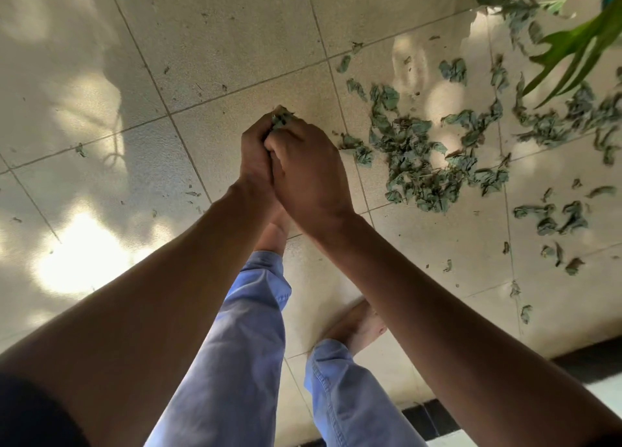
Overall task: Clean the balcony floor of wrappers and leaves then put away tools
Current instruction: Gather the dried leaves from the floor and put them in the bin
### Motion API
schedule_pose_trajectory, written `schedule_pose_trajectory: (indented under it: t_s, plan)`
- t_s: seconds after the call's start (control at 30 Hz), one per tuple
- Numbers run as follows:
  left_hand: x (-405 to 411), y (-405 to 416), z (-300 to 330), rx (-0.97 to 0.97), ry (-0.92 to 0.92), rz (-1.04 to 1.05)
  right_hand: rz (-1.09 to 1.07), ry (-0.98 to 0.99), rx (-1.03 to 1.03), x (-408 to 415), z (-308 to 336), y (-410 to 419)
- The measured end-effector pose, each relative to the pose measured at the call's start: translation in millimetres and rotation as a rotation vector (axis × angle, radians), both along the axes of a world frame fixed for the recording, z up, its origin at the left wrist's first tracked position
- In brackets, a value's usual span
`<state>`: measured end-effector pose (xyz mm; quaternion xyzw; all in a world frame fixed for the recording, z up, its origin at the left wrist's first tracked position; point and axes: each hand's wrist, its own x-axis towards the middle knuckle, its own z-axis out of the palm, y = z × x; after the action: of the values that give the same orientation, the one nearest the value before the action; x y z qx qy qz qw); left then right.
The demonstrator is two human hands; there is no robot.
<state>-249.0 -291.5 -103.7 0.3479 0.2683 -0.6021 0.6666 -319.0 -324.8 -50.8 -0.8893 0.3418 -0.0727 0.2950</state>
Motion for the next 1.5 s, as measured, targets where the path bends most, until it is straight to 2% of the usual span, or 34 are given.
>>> schedule_pose_trajectory:
  t_s: [0.2, 0.33, 0.43, 0.57, 0.67, 0.77, 0.83, 1.0, 1.17, 1.3, 1.5]
  plan:
    - [-0.6, -6.1, -1.7, 0.02, 0.017, -0.049, 0.029, 0.048, 0.006, -4.8, 14.3, -4.7]
    - [-1.8, -13.2, 6.7, 0.056, -0.104, -0.087, 0.001, 0.024, -0.095, -2.5, 9.6, -13.3]
    - [0.5, -17.8, 12.6, 0.016, -0.041, 0.027, 0.002, -0.013, -0.054, -1.1, 7.1, -25.5]
    - [13.0, -18.2, 1.5, 0.133, 0.089, 0.084, -0.084, -0.152, 0.002, -3.3, -11.0, -64.6]
    - [22.3, -14.4, -8.5, 0.173, 0.246, 0.163, -0.091, 0.04, -0.083, -9.3, -48.9, -105.7]
    - [23.5, -12.5, -13.0, 0.148, 0.268, 0.142, 0.061, 0.347, -0.086, -15.1, -92.7, -144.6]
    - [24.1, -11.6, -11.9, 0.129, 0.27, 0.121, 0.201, 0.454, -0.066, -16.1, -111.5, -162.5]
    - [24.9, -6.8, -10.6, 0.154, 0.264, 0.103, 0.309, 0.458, -0.082, -29.4, -129.2, -168.2]
    - [20.4, -5.0, -8.0, 0.187, 0.257, 0.108, 0.364, 0.417, -0.106, -62.8, -125.7, -131.0]
    - [10.4, -3.7, -8.6, 0.181, 0.25, 0.091, 0.451, 0.493, -0.186, -91.8, -114.6, -101.9]
    - [-9.4, 2.5, -9.7, 0.162, 0.249, 0.091, 0.471, 0.593, -0.305, -119.7, -115.6, -79.8]
